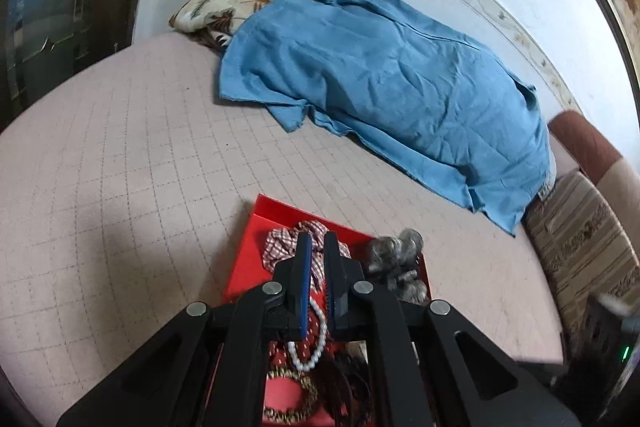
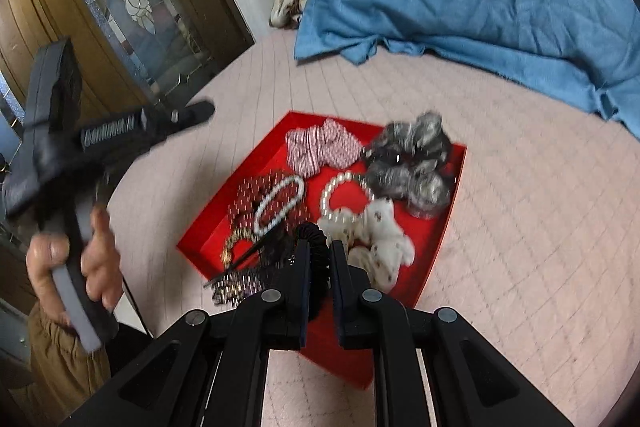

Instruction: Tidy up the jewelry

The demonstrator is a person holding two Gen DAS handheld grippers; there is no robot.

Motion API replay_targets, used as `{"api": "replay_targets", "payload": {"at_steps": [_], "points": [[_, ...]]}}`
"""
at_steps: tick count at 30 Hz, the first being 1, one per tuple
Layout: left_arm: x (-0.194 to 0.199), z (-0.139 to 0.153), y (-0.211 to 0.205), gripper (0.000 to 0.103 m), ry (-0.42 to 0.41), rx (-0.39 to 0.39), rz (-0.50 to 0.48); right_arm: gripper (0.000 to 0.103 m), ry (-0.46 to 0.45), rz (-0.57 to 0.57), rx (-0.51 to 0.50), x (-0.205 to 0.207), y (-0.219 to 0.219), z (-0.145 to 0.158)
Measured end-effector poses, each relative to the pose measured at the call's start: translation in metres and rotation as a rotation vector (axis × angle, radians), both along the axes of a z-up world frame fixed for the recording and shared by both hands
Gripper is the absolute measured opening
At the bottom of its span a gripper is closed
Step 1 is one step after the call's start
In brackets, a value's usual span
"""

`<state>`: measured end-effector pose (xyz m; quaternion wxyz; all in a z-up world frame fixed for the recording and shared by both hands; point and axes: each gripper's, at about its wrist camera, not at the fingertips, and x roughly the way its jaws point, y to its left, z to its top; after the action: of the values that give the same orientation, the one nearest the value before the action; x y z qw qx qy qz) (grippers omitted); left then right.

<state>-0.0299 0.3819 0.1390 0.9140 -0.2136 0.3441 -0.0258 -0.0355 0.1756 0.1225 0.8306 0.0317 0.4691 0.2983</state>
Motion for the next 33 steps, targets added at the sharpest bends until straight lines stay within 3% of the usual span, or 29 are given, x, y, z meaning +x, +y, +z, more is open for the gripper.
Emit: {"api": "replay_targets", "payload": {"at_steps": [4, 8, 12, 14, 16, 18, 26, 29, 33], "points": [[0.010, -0.009, 0.001, 0.005, 0.036, -0.008, 0.022, 0.011, 0.020, 0.006, -0.045, -0.007, 0.001, -0.015], [0.007, -0.008, -0.004, 0.008, 0.030, 0.033, 0.041, 0.011, 0.025, 0.018, -0.079, -0.007, 0.006, -0.026], [0.003, -0.011, -0.001, 0.028, 0.033, 0.044, 0.064, 0.012, 0.012, 0.025, -0.104, -0.007, 0.009, -0.030], [0.003, -0.014, 0.000, 0.029, 0.042, 0.038, 0.068, 0.017, 0.006, 0.025, -0.106, -0.007, 0.009, -0.030], [0.003, -0.016, 0.001, 0.030, 0.047, 0.035, 0.071, 0.035, -0.001, 0.019, -0.101, -0.008, 0.008, -0.028], [0.002, -0.016, -0.001, 0.033, 0.049, 0.047, 0.075, 0.043, -0.015, 0.012, -0.099, -0.009, 0.007, -0.024], [-0.009, -0.012, -0.012, 0.065, 0.023, 0.156, 0.115, 0.055, -0.034, -0.027, -0.089, -0.011, -0.002, -0.015], [-0.014, -0.010, -0.017, 0.072, 0.015, 0.220, 0.146, 0.057, -0.030, -0.040, -0.087, -0.013, -0.005, -0.014], [-0.018, -0.008, -0.027, 0.075, 0.007, 0.318, 0.171, 0.061, -0.035, -0.057, -0.092, -0.018, -0.010, -0.013]]}}
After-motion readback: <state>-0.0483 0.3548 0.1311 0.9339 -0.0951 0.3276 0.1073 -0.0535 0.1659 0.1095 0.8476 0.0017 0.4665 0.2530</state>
